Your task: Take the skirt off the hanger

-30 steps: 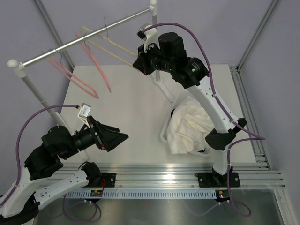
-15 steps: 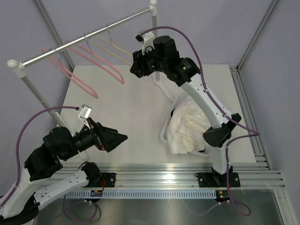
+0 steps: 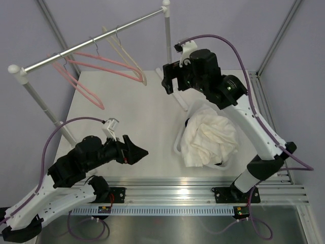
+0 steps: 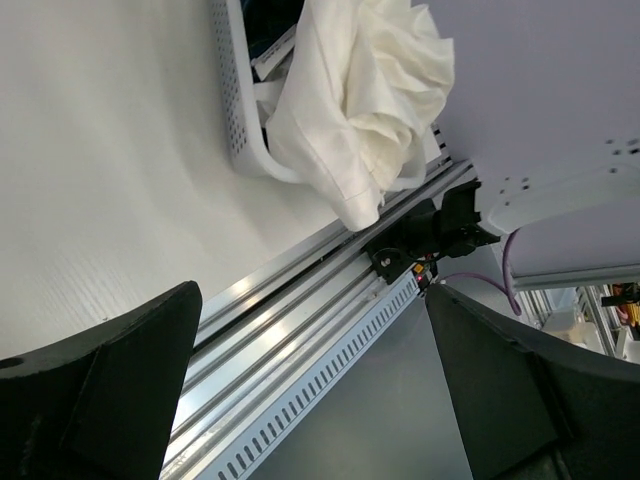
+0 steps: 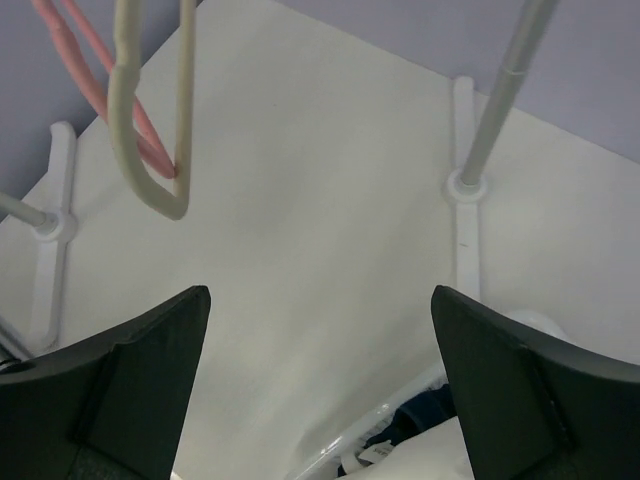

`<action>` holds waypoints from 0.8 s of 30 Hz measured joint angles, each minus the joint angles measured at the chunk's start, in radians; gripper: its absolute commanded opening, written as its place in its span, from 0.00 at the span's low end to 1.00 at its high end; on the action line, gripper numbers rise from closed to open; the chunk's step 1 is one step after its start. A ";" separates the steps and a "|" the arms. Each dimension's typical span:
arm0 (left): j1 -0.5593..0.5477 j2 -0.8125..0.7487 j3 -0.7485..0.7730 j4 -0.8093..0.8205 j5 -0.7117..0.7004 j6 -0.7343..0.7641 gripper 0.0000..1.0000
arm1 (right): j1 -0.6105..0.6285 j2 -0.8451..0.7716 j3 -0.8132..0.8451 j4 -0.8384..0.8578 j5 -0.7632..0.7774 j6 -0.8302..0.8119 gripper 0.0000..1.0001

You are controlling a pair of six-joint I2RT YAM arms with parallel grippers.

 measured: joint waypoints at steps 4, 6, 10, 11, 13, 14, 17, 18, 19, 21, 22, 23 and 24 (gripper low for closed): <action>0.000 0.018 -0.096 0.048 0.004 -0.019 0.99 | -0.001 -0.216 -0.237 -0.012 0.110 0.037 0.99; 0.000 0.021 -0.150 0.076 0.011 -0.029 0.99 | -0.002 -0.341 -0.394 -0.006 0.132 0.069 0.99; 0.000 0.021 -0.265 0.140 0.042 -0.060 0.99 | -0.002 -0.573 -0.740 0.039 0.114 0.147 0.99; 0.000 0.016 -0.299 0.171 0.054 -0.070 0.99 | -0.002 -0.634 -0.831 0.043 0.107 0.168 0.99; 0.000 0.003 -0.362 0.220 0.082 -0.091 0.99 | -0.002 -0.761 -1.013 0.054 0.095 0.225 0.99; 0.000 -0.003 -0.393 0.248 0.096 -0.100 0.99 | -0.002 -0.790 -1.049 0.051 0.091 0.238 0.99; 0.000 -0.040 -0.482 0.339 0.151 -0.134 0.99 | -0.002 -0.955 -1.216 0.071 0.055 0.314 1.00; 0.000 -0.053 -0.505 0.364 0.167 -0.145 0.99 | -0.002 -1.016 -1.265 0.078 0.037 0.337 0.99; 0.000 -0.071 -0.531 0.396 0.189 -0.156 0.99 | -0.002 -1.075 -1.306 0.084 0.019 0.358 0.99; 0.000 -0.118 -0.587 0.492 0.240 -0.185 0.99 | -0.002 -1.194 -1.382 0.103 -0.018 0.397 1.00; 0.000 -0.144 -0.610 0.533 0.263 -0.200 0.99 | -0.002 -1.254 -1.413 0.112 -0.037 0.413 0.99; 0.000 -0.163 -0.626 0.565 0.280 -0.210 0.99 | -0.002 -1.295 -1.435 0.119 -0.052 0.426 1.00; 0.000 -0.199 -0.649 0.615 0.306 -0.228 0.99 | -0.002 -1.343 -1.458 0.130 -0.071 0.442 1.00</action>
